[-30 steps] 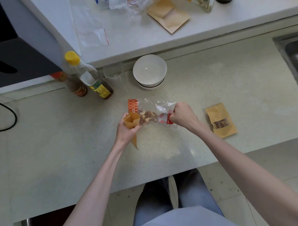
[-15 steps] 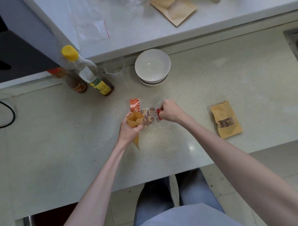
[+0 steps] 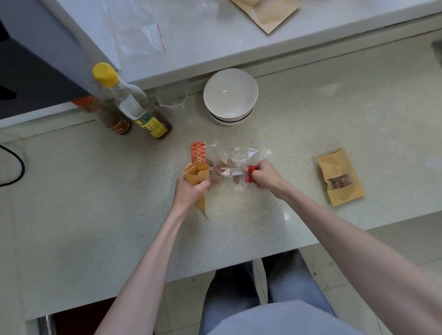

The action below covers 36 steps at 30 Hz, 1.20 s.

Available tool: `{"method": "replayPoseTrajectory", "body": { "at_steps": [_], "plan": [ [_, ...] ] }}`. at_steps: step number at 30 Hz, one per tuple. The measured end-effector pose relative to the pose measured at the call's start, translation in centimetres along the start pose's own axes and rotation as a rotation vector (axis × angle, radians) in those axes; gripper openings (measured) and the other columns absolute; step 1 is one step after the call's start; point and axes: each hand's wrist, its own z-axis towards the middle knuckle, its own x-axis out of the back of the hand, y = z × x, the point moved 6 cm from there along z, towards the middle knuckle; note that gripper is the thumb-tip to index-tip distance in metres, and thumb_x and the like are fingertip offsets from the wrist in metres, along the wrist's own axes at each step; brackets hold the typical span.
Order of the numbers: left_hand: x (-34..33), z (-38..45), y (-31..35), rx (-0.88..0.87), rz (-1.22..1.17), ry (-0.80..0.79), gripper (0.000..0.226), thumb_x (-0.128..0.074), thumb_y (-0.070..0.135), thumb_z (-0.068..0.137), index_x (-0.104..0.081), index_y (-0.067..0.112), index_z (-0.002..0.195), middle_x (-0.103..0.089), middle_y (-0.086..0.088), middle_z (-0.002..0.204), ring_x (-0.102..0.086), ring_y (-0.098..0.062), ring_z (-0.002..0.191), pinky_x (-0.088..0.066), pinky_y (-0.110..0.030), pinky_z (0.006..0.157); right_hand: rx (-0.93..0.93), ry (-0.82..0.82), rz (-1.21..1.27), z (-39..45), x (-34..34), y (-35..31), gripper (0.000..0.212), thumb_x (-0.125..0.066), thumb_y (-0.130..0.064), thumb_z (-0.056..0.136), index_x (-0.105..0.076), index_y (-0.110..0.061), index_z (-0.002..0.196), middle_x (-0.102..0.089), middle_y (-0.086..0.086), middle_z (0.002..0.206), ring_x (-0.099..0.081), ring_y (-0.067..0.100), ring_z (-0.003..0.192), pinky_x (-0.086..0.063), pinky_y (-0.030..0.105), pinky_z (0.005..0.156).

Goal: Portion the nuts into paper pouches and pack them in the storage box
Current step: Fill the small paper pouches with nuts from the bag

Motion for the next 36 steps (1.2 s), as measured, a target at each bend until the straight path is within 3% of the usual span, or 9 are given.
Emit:
{"method": "replayPoseTrajectory", "body": {
  "at_steps": [2, 5, 9, 11, 15, 18, 26, 31, 36],
  "plan": [
    [0.0, 0.0, 0.0, 0.015, -0.005, 0.008, 0.025, -0.072, 0.005, 0.077, -0.061, 0.025, 0.087, -0.064, -0.001, 0.09, -0.06, -0.016, 0.086, -0.049, -0.034, 0.08, -0.02, 0.046, 0.01, -0.2, 0.6, 0.3, 0.021, -0.047, 0.0, 0.084, -0.056, -0.003, 0.066, -0.037, 0.003, 0.052, -0.032, 0.015, 0.045, -0.025, 0.022, 0.042],
    [0.0, 0.0, -0.3, 0.064, -0.02, 0.006, 0.022, -0.074, 0.009, 0.076, -0.064, 0.012, 0.095, -0.068, -0.003, 0.09, -0.062, -0.013, 0.085, -0.045, -0.032, 0.078, -0.035, 0.077, 0.022, -0.9, 1.4, 0.8, 0.025, -0.037, 0.01, 0.073, -0.06, 0.001, 0.069, -0.039, 0.002, 0.05, -0.033, 0.015, 0.044, -0.025, 0.021, 0.041],
    [0.0, -0.3, -0.2, 0.093, -0.008, 0.005, 0.042, -0.072, 0.029, 0.062, -0.065, 0.009, 0.097, -0.07, -0.006, 0.092, -0.063, -0.015, 0.085, -0.046, -0.031, 0.076, -0.023, 0.099, 0.067, -1.7, 2.6, 1.6, 0.031, -0.038, 0.009, 0.082, -0.068, 0.002, 0.074, -0.055, -0.02, 0.053, -0.033, 0.009, 0.038, -0.025, 0.02, 0.039],
    [0.0, -0.4, -0.1, 0.098, -0.008, 0.011, 0.037, -0.072, 0.031, 0.059, -0.065, 0.015, 0.092, -0.069, -0.001, 0.087, -0.062, -0.01, 0.081, -0.045, -0.029, 0.072, 0.001, 0.119, 0.064, -2.1, 3.3, 1.8, 0.028, -0.045, -0.001, 0.09, -0.066, 0.004, 0.072, -0.046, -0.016, 0.042, -0.031, 0.013, 0.041, -0.026, 0.022, 0.042],
    [0.0, -0.4, 0.0, 0.103, -0.01, 0.019, 0.03, -0.071, 0.026, 0.059, -0.065, 0.013, 0.085, -0.069, -0.004, 0.084, -0.063, -0.016, 0.08, -0.048, -0.034, 0.075, 0.016, 0.152, 0.099, -2.6, 4.5, 2.4, 0.027, -0.054, -0.013, 0.093, -0.069, 0.005, 0.081, -0.033, -0.005, 0.047, -0.03, 0.015, 0.046, -0.025, 0.024, 0.043],
    [0.0, -0.5, 0.1, 0.141, -0.028, 0.027, 0.023, -0.069, 0.025, 0.059, -0.065, 0.019, 0.081, -0.069, -0.004, 0.086, -0.062, -0.021, 0.085, -0.047, -0.037, 0.078, 0.015, 0.177, 0.095, -3.0, 5.4, 2.8, 0.023, -0.055, -0.016, 0.094, -0.074, -0.005, 0.086, -0.034, -0.002, 0.05, -0.031, 0.015, 0.047, -0.027, 0.024, 0.043],
    [-0.2, -0.8, 0.6, 0.149, -0.021, 0.026, 0.031, -0.067, 0.025, 0.06, -0.064, 0.015, 0.088, -0.067, -0.01, 0.092, -0.061, -0.028, 0.09, -0.05, -0.053, 0.085, -0.046, 0.249, 0.121, -4.2, 7.9, 5.2, 0.025, -0.054, -0.015, 0.093, -0.074, -0.002, 0.087, -0.035, 0.003, 0.053, -0.033, 0.016, 0.047, -0.026, 0.024, 0.043],
    [-0.3, -0.9, 0.7, 0.164, -0.005, 0.033, 0.028, -0.067, 0.027, 0.059, -0.064, 0.02, 0.086, -0.068, -0.009, 0.097, -0.061, -0.027, 0.098, -0.047, -0.047, 0.092, -0.059, 0.279, 0.129, -5.1, 9.2, 6.3, 0.025, -0.054, -0.017, 0.093, -0.074, -0.005, 0.085, -0.033, 0.003, 0.053, -0.033, 0.016, 0.047, -0.027, 0.025, 0.043],
    [-0.2, -0.7, 0.8, 0.158, -0.003, 0.045, 0.021, -0.066, 0.026, 0.061, -0.064, 0.024, 0.082, -0.067, -0.002, 0.088, -0.06, -0.021, 0.088, -0.047, -0.037, 0.082, -0.06, 0.315, 0.121, -6.5, 10.8, 7.1, 0.025, -0.055, -0.018, 0.093, -0.074, -0.006, 0.082, -0.034, 0.002, 0.051, -0.033, 0.014, 0.045, -0.027, 0.023, 0.041]
  ]
}}
